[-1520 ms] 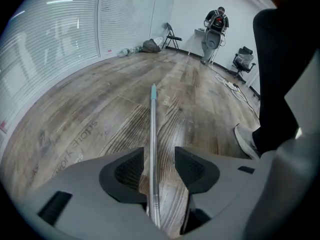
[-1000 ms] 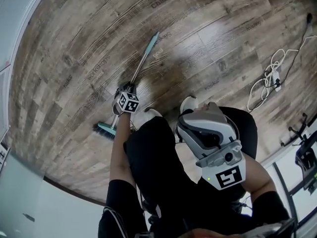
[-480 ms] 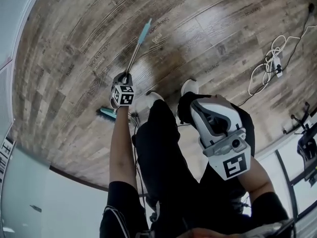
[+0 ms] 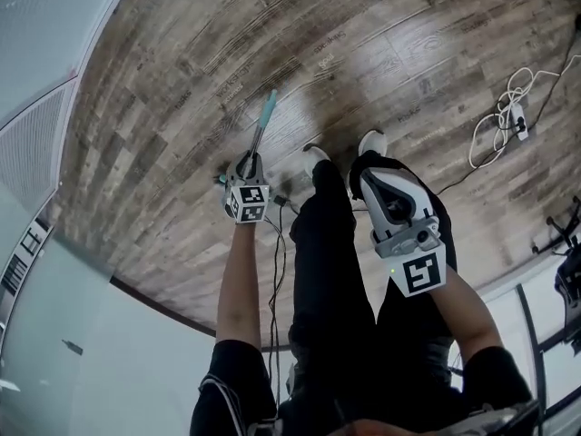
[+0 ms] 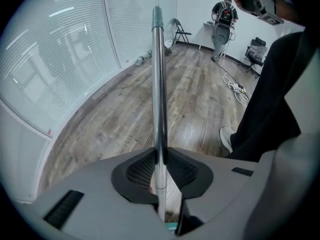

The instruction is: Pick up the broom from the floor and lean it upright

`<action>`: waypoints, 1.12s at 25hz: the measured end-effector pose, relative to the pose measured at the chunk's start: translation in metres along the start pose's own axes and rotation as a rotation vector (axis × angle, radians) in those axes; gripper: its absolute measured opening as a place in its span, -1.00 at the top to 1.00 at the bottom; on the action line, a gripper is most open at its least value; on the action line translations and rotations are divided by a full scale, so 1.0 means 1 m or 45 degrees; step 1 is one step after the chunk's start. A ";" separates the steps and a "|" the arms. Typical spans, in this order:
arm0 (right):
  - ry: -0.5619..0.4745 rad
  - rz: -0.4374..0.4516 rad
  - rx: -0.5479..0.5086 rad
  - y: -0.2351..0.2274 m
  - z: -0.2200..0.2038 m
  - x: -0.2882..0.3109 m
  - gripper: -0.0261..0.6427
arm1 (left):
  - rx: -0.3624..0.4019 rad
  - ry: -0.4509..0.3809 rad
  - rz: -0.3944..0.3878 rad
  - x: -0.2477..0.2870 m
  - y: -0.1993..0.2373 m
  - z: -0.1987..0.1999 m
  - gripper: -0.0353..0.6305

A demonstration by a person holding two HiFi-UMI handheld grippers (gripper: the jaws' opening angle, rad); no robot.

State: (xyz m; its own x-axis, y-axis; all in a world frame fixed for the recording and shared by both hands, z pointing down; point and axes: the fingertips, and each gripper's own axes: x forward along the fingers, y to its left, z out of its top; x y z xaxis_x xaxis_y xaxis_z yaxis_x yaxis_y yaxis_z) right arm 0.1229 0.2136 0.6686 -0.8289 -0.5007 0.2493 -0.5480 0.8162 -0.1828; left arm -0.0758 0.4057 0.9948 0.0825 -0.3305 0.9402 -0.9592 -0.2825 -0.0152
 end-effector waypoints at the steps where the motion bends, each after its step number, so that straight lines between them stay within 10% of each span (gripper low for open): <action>1: -0.009 0.019 -0.004 0.008 0.010 -0.001 0.87 | -0.008 -0.020 0.018 -0.014 0.003 0.000 0.64; 14: -0.086 0.096 -0.137 0.055 0.120 -0.034 0.87 | -0.170 -0.114 0.087 -0.130 -0.001 0.023 0.64; 28: -0.189 0.098 -0.186 0.108 0.259 -0.053 0.87 | -0.217 -0.386 0.028 -0.275 -0.004 0.138 0.64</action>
State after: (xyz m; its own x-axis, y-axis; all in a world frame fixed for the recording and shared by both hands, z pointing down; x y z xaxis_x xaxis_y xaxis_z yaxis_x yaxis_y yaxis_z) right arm 0.0791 0.2535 0.3896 -0.8810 -0.4634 0.0955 -0.4695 0.8813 -0.0538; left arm -0.0572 0.3736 0.6892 0.1134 -0.5944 0.7961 -0.9909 -0.1263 0.0469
